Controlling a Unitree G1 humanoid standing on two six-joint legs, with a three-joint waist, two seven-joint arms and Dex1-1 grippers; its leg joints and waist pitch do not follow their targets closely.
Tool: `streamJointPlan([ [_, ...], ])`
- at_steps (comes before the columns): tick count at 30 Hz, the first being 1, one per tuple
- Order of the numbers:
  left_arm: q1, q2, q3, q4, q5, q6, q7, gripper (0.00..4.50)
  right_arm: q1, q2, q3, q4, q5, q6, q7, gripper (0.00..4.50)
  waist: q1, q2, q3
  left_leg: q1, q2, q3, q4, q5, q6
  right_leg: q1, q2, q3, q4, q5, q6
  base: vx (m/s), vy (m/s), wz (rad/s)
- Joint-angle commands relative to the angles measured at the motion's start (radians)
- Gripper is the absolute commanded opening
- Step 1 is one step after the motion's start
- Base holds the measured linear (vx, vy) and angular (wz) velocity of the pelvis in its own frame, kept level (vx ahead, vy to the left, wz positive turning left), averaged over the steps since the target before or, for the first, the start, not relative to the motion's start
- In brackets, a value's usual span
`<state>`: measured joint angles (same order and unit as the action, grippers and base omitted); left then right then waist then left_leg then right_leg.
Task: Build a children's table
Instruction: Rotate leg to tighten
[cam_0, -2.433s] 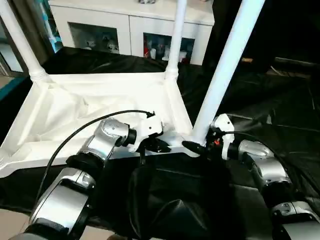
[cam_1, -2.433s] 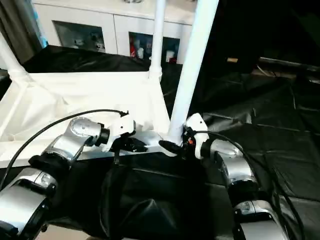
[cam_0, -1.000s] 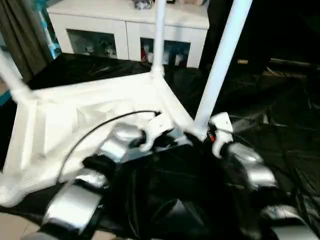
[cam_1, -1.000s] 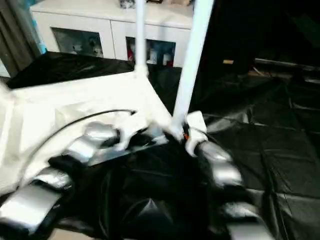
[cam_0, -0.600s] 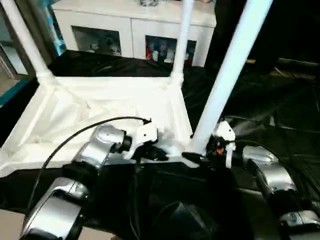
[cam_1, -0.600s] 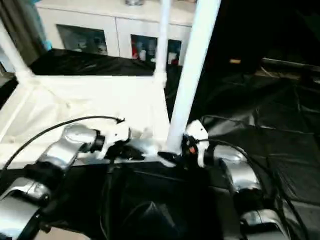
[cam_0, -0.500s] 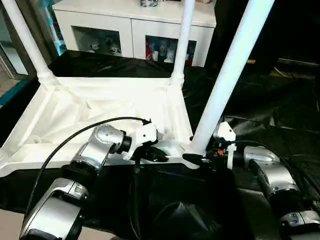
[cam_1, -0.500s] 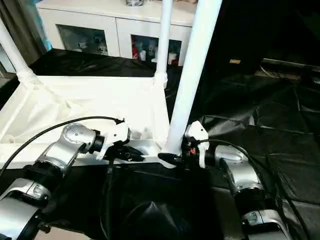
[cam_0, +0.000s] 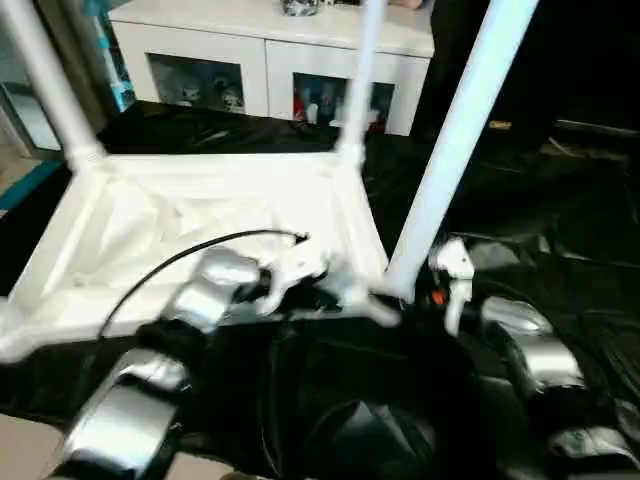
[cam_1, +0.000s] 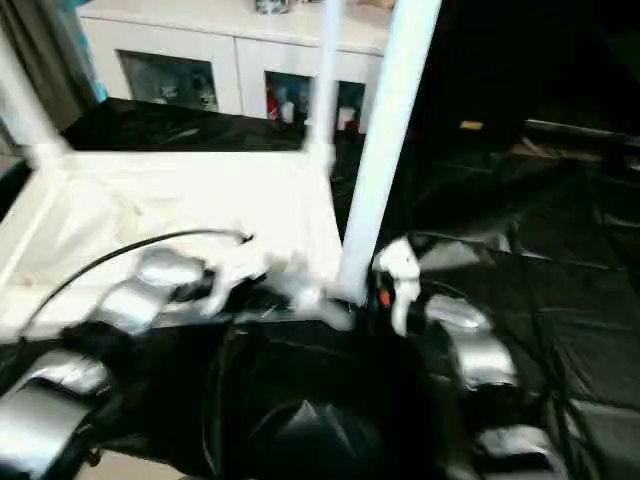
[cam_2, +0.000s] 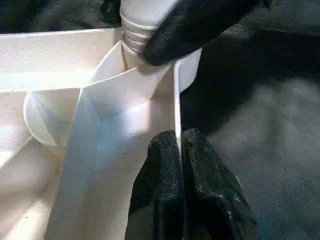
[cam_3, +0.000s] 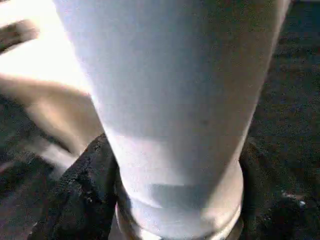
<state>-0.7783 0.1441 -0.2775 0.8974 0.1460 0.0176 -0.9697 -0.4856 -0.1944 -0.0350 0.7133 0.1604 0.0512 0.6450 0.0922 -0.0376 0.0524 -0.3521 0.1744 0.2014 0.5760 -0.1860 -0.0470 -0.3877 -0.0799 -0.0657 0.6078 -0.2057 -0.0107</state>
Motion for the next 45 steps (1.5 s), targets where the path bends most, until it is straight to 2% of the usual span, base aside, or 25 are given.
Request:
streamJointPlan([
  [1, -0.021, -0.047, 0.045, 0.047, -0.013, 0.031, 0.163, 0.0, 0.0, 0.043, -0.006, 0.071, -0.017, 0.036, -0.141, 2.75, -0.005, -0.011, -0.046, 0.014, 0.066, -0.04, -0.078, -0.289, -0.004, 0.02, -0.095, 0.054, -0.106, -0.457, -0.159, 0.0, 0.0, 0.0],
  [3, -0.044, -0.094, 0.048, 0.069, -0.013, 0.043, 0.221, 0.0, -0.025, 0.103, -0.013, 0.096, -0.021, 0.047, -0.245, 2.75, -0.005, -0.016, -0.047, 0.012, 0.065, -0.038, -0.077, -0.277, 0.006, 0.023, -0.095, 0.055, -0.107, -0.436, -0.155, 0.0, 0.0, 0.0],
  [4, -0.05, -0.104, 0.047, 0.077, -0.01, 0.04, 0.23, 0.0, -0.029, 0.117, -0.011, 0.098, -0.027, 0.045, -0.263, 2.75, -0.004, -0.015, -0.048, 0.013, 0.064, -0.038, -0.076, -0.27, 0.009, 0.022, -0.095, 0.055, -0.107, -0.422, -0.155, 0.0, 0.0, 0.0],
  [5, -0.052, -0.112, 0.042, 0.081, -0.005, 0.028, 0.234, 0.0, -0.031, 0.132, -0.001, 0.093, -0.035, 0.032, -0.262, 2.75, -0.002, -0.015, -0.049, 0.008, 0.064, -0.037, -0.076, -0.247, 0.021, 0.027, -0.094, 0.056, -0.102, -0.37, -0.162, 0.0, 0.0, 0.0],
  [7, -0.054, -0.119, 0.038, 0.089, -0.003, 0.017, 0.227, 0.0, -0.032, 0.145, 0.015, 0.085, -0.043, 0.011, -0.237, 2.75, -0.002, -0.015, -0.049, 0.006, 0.064, -0.035, -0.075, -0.238, 0.031, 0.027, -0.093, 0.056, -0.099, -0.339, -0.167, 0.0, 0.0, 0.0],
  [9, -0.047, -0.117, 0.026, 0.085, -0.001, -0.007, 0.194, 0.0, -0.036, 0.161, 0.023, 0.07, -0.028, -0.01, -0.177, 3.44, 0.0, -0.016, -0.05, 0.004, 0.064, -0.034, -0.074, -0.22, 0.044, 0.032, -0.093, 0.056, -0.094, -0.294, -0.179, 0.0, 0.0, 0.0],
  [12, -0.032, -0.096, 0.014, 0.075, -0.003, -0.023, 0.14, 0.0, -0.043, 0.151, 0.033, 0.057, -0.016, -0.018, -0.112, 3.47, -0.001, -0.015, -0.05, 0.004, 0.064, -0.033, -0.073, -0.223, 0.053, 0.033, -0.094, 0.055, -0.095, -0.297, -0.183, 0.0, 0.0, 0.0],
  [13, -0.02, -0.08, 0.008, 0.063, -0.011, -0.026, 0.094, 0.0, -0.041, 0.132, 0.044, 0.043, -0.011, -0.019, -0.068, 3.73, -0.002, -0.015, -0.049, 0.002, 0.065, -0.034, -0.074, -0.22, 0.053, 0.034, -0.093, 0.055, -0.094, -0.296, -0.184, 0.0, 0.0, 0.0],
  [15, 0.017, -0.031, -0.008, 0.017, -0.036, -0.048, -0.038, 0.0, -0.023, 0.065, 0.075, -0.003, 0.004, -0.012, 0.078, 3.73, 0.0, -0.016, -0.049, -0.001, 0.066, -0.035, -0.073, -0.221, 0.065, 0.04, -0.095, 0.055, -0.094, -0.299, -0.183, 0.0, 0.0, 0.0],
  [16, 0.017, -0.031, -0.008, 0.017, -0.036, -0.048, -0.038, 0.0, -0.023, 0.065, 0.075, -0.003, 0.004, -0.012, 0.078, 3.73, 0.0, -0.016, -0.049, -0.002, 0.067, -0.035, -0.073, -0.217, 0.069, 0.04, -0.095, 0.055, -0.093, -0.294, -0.183, 0.0, 0.0, 0.0],
  [18, 0.042, 0.014, -0.022, -0.012, -0.044, -0.091, -0.124, 0.0, -0.004, 0.007, 0.093, -0.036, 0.014, 0.0, 0.186, 3.73, 0.001, -0.015, -0.052, -0.002, 0.067, -0.036, -0.072, -0.199, 0.074, 0.042, -0.094, 0.054, -0.09, -0.273, -0.187, 0.0, 0.0, 0.0],
  [19, 0.048, 0.028, -0.024, -0.018, -0.046, -0.099, -0.147, 0.0, 0.001, -0.01, 0.097, -0.045, 0.017, 0.004, 0.215, 3.73, 0.002, -0.013, -0.053, 0.001, 0.069, -0.032, -0.068, -0.174, 0.085, 0.039, -0.092, 0.056, -0.082, -0.202, -0.212, 0.0, 0.0, 0.0],
  [20, 0.056, 0.056, -0.023, -0.025, -0.053, -0.114, -0.193, 0.0, 0.013, -0.048, 0.101, -0.064, 0.022, 0.011, 0.277, 3.73, 0.004, -0.013, -0.055, 0.002, 0.069, -0.031, -0.067, -0.155, 0.091, 0.041, -0.089, 0.054, -0.075, -0.153, -0.228, 0.0, 0.0, 0.0],
  [22, 0.058, 0.065, -0.021, -0.028, -0.058, -0.122, -0.211, 0.0, 0.017, -0.061, 0.1, -0.071, 0.023, 0.014, 0.302, 3.73, 0.005, -0.012, -0.057, 0.001, 0.069, -0.028, -0.065, -0.131, 0.098, 0.042, -0.087, 0.053, -0.068, -0.104, -0.244, 0.0, 0.0, 0.0],
  [25, 0.07, 0.1, -0.004, -0.066, -0.097, -0.092, -0.3, 0.0, 0.04, -0.121, 0.108, -0.109, 0.039, 0.032, 0.414, 3.73, 0.018, -0.014, -0.059, 0.001, 0.071, -0.023, -0.058, -0.105, 0.115, 0.046, -0.086, 0.05, -0.056, -0.028, -0.275, 0.0, 0.0, 0.0],
  [30, 0.084, 0.136, 0.001, -0.1, -0.115, -0.074, -0.376, 0.0, 0.052, -0.168, 0.125, -0.133, 0.047, 0.043, 0.498, 3.73, 0.027, -0.014, -0.057, -0.003, 0.07, -0.022, -0.057, -0.116, 0.112, 0.042, -0.087, 0.05, -0.059, -0.065, -0.267, 0.0, 0.0, 0.0],
  [33, 0.09, 0.141, 0.004, -0.108, -0.121, -0.072, -0.39, 0.0, 0.054, -0.172, 0.126, -0.134, 0.045, 0.042, 0.508, 3.37, 0.028, -0.014, -0.055, -0.001, 0.071, -0.024, -0.061, -0.146, 0.082, 0.04, -0.088, 0.05, -0.067, -0.15, -0.247, 0.0, 0.0, 0.0],
  [37, 0.102, 0.144, 0.003, -0.128, -0.124, -0.064, -0.396, 0.0, 0.061, -0.165, 0.127, -0.144, 0.054, 0.052, 0.517, 3.04, 0.027, -0.015, -0.058, -0.001, 0.072, -0.025, -0.06, -0.129, 0.082, 0.04, -0.088, 0.051, -0.063, -0.126, -0.246, 0.0, 0.0, 0.0],
  [40, 0.114, 0.139, 0.001, -0.146, -0.127, -0.055, -0.396, 0.0, 0.079, -0.152, 0.136, -0.169, 0.072, 0.073, 0.533, 2.86, 0.027, -0.018, -0.061, -0.004, 0.069, -0.023, -0.056, -0.092, 0.1, 0.042, -0.084, 0.049, -0.055, -0.061, -0.256, 0.0, 0.0, 0.0],
  [43, 0.115, 0.129, 0.004, -0.143, -0.122, -0.067, -0.369, 0.0, 0.087, -0.14, 0.126, -0.171, 0.079, 0.078, 0.516, 2.79, 0.028, -0.018, -0.06, -0.004, 0.068, -0.022, -0.054, -0.096, 0.106, 0.041, -0.085, 0.049, -0.056, -0.061, -0.26, 0.0, 0.0, 0.0],
  [44, 0.102, 0.114, 0.005, -0.111, -0.085, -0.073, -0.272, 0.0, 0.077, -0.103, 0.094, -0.131, 0.072, 0.062, 0.42, 2.77, 0.027, -0.013, -0.06, -0.002, 0.07, -0.023, -0.055, -0.105, 0.1, 0.036, -0.086, 0.049, -0.056, -0.076, -0.257, 0.0, 0.0, 0.0],
  [45, 0.092, 0.107, 0.005, -0.087, -0.063, -0.068, -0.213, 0.0, 0.068, -0.087, 0.08, -0.104, 0.064, 0.049, 0.368, 2.76, 0.022, -0.015, -0.058, 0.0, 0.068, -0.025, -0.058, -0.129, 0.086, 0.034, -0.088, 0.05, -0.063, -0.116, -0.252, 0.0, 0.0, 0.0],
])
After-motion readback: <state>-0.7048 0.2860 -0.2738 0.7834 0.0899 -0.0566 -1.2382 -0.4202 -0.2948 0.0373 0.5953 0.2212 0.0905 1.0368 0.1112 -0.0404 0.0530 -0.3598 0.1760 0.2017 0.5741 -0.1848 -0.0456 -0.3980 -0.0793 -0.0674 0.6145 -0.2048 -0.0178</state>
